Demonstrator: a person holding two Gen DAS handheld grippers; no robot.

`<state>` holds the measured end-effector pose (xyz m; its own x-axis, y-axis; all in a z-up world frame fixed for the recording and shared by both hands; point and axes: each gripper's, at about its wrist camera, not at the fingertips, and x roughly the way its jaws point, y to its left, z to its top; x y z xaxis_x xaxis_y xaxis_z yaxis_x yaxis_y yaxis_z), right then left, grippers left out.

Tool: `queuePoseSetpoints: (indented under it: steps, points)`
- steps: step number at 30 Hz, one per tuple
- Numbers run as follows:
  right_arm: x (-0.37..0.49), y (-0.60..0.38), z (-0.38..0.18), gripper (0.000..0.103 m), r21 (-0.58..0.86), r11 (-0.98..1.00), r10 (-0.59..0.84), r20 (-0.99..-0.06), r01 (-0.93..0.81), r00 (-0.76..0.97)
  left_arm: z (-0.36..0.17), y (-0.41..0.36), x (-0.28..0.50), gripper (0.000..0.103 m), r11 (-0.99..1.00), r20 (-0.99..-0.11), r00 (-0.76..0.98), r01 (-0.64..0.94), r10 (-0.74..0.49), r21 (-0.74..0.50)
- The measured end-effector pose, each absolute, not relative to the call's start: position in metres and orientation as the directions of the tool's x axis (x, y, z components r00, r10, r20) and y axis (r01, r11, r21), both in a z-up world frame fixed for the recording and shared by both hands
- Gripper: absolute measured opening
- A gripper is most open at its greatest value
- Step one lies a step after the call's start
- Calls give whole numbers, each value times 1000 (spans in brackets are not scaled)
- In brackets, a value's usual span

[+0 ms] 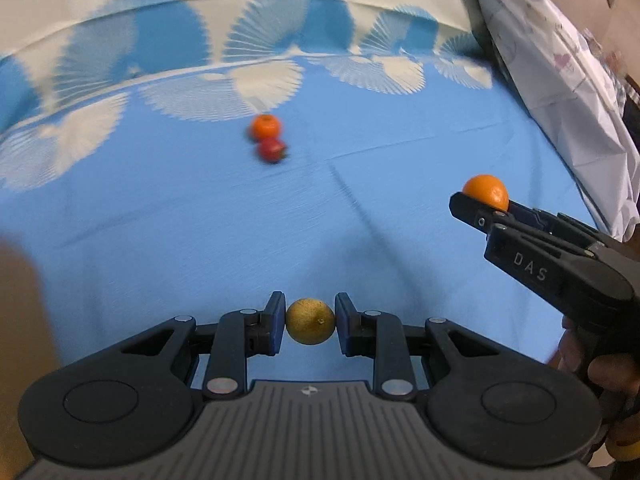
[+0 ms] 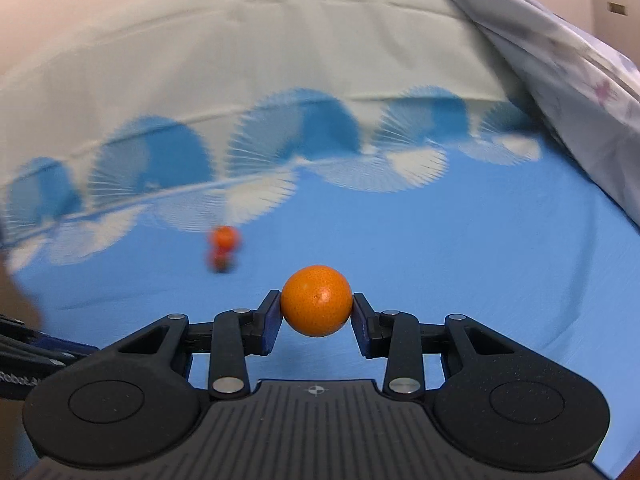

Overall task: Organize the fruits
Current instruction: 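Carry the mandarin and yellow citrus over the cardboard box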

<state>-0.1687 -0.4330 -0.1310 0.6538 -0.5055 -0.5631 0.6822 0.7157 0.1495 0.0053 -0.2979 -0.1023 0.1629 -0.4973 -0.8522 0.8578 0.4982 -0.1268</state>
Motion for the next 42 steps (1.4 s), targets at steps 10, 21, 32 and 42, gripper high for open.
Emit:
queuePoseSetpoints:
  steps: [10,21,32,42]
  points:
    - [-172,-262,-56,39,213,890,-215,-586,404,782,-29,-107,-5,29,706,-847,333,705,-413,-68]
    - [-170,-120,-26,39,171,972,-22,-611,160,791,-2,49,-35,29,820,-822,434,568,-370,-69]
    - [-171,-75,-8,39,100,989,-27,-595,107,803,12,90,-41,29,846,-787,465,517,-407,-131]
    - [-174,-71,-4,39,79,991,-45,-587,112,809,12,92,-38,29,850,-779,469,504,-417,-152]
